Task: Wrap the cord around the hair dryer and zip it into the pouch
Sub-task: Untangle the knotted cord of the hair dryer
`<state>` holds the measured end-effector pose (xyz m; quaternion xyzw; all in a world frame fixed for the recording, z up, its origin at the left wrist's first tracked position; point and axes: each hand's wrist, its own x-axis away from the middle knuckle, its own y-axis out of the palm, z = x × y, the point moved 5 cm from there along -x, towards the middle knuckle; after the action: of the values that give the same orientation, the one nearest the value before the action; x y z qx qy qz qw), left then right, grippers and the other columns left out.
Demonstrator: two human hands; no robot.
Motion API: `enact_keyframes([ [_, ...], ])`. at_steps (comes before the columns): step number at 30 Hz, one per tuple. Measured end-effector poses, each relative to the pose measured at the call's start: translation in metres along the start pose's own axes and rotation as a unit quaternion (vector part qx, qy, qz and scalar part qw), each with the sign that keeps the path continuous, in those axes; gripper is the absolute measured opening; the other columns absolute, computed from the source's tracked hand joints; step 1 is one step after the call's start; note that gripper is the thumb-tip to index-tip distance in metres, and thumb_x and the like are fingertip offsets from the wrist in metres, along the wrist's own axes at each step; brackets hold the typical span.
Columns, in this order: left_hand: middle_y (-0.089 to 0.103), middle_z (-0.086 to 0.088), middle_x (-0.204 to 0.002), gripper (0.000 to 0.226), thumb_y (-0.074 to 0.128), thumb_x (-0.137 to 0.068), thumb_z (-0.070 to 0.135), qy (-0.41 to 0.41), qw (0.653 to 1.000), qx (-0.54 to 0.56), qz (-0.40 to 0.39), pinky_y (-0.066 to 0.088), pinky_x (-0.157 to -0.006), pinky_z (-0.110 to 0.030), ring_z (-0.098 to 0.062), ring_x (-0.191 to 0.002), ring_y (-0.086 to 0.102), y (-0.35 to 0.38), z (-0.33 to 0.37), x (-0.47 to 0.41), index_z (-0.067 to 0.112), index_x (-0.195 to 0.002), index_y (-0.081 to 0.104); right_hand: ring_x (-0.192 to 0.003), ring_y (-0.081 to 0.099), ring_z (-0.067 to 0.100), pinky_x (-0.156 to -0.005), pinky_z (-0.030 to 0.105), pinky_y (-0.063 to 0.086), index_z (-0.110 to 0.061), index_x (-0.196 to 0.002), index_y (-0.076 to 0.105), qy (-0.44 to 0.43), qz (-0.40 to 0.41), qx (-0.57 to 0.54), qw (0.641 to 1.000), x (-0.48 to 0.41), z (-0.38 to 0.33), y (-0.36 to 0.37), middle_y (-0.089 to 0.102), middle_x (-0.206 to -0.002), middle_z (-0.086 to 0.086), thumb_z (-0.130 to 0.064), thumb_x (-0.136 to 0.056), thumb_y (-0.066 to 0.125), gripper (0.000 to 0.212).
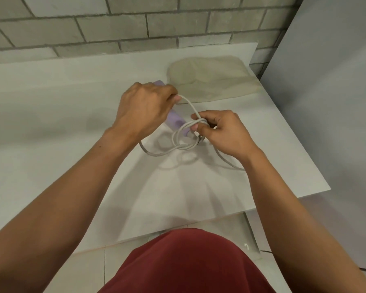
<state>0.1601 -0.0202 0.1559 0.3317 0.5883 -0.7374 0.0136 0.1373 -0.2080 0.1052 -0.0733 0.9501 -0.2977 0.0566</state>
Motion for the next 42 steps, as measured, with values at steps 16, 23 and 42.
enact_keyframes([
  [16, 0.066, -0.006, -0.133, 0.04, 0.05, -0.099, 0.024, 0.076, 0.987, 0.085, -0.11, 0.048, -0.104, -0.042, -0.03, -0.123, 0.06, 0.003, 0.016, 0.008, 0.014, -0.135, 0.065, -0.08, 0.068, 0.027, -0.078, 0.041, 0.055, -0.029, -0.094, 0.082, -0.017, -0.035, 0.036, 0.999, -0.008, 0.001, 0.008, 0.076, -0.082, 0.003, -0.025, -0.094, 0.07, 0.013],
  [23, 0.069, 0.004, -0.106, 0.039, 0.038, -0.106, 0.045, 0.074, 0.976, 0.031, -0.202, 0.053, -0.076, -0.043, -0.024, -0.104, 0.065, 0.01, 0.025, 0.009, 0.03, -0.118, 0.071, -0.079, 0.069, 0.008, -0.073, 0.02, 0.05, -0.032, -0.102, 0.083, -0.012, -0.036, 0.022, 0.999, -0.005, 0.002, 0.007, 0.078, -0.083, -0.013, -0.023, -0.093, 0.074, 0.015],
  [42, 0.064, -0.011, -0.136, 0.042, 0.056, -0.095, 0.01, 0.032, 0.992, 0.087, -0.082, 0.05, -0.101, -0.045, -0.034, -0.122, 0.06, 0.0, -0.001, 0.024, 0.01, -0.136, 0.063, -0.077, 0.069, 0.01, -0.072, 0.027, 0.051, -0.031, -0.097, 0.083, 0.008, -0.074, 0.011, 0.997, -0.007, 0.014, 0.013, 0.077, -0.081, -0.01, -0.024, -0.093, 0.075, 0.011],
])
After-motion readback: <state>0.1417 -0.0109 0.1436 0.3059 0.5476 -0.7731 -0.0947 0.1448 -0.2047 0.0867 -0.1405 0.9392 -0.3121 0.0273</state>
